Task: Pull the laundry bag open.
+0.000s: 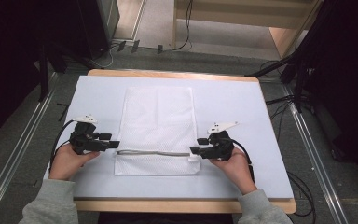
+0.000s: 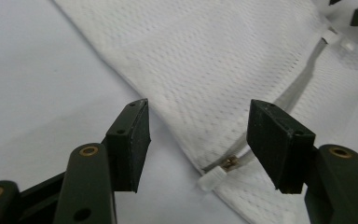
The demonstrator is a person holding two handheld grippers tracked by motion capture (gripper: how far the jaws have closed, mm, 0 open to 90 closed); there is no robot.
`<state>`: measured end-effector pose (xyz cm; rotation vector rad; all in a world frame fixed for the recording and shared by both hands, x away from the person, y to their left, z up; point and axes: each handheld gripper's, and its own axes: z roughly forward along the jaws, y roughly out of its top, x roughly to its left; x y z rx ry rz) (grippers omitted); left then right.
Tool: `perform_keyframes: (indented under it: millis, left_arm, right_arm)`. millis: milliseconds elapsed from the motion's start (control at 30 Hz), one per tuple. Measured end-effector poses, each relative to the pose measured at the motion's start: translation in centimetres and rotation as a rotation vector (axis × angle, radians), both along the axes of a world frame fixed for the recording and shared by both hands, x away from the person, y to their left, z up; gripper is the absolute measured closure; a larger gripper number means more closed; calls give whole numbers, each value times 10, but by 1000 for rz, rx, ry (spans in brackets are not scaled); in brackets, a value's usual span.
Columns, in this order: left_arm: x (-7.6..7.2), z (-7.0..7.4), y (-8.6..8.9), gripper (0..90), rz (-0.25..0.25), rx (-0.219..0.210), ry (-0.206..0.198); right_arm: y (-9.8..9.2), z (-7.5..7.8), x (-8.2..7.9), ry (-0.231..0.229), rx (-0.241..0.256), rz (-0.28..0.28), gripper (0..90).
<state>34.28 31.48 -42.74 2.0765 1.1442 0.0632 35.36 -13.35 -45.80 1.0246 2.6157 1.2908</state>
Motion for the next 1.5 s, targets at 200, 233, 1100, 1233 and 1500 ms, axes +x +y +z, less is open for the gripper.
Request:
perform_keyframes:
  millis: [200, 233, 1100, 1233, 1500]
  left_arm:
    - [5, -2, 3, 377, 32, 13, 1]
    - [5, -2, 3, 377, 38, 19, -3]
    - [25, -7, 13, 358, 104, 23, 0]
    - [27, -8, 14, 356, 117, 21, 3]
    - [29, -9, 15, 347, 125, 33, 12]
  right_arm:
    - [-10, -1, 2, 9, 17, -49, 464]
    - [-11, -1, 3, 13, 21, -59, 462]
    - [-58, -4, 6, 16, 18, -223, 411]
    - [-63, -4, 6, 12, 12, -237, 407]
    - [-68, -6, 7, 14, 9, -254, 402]
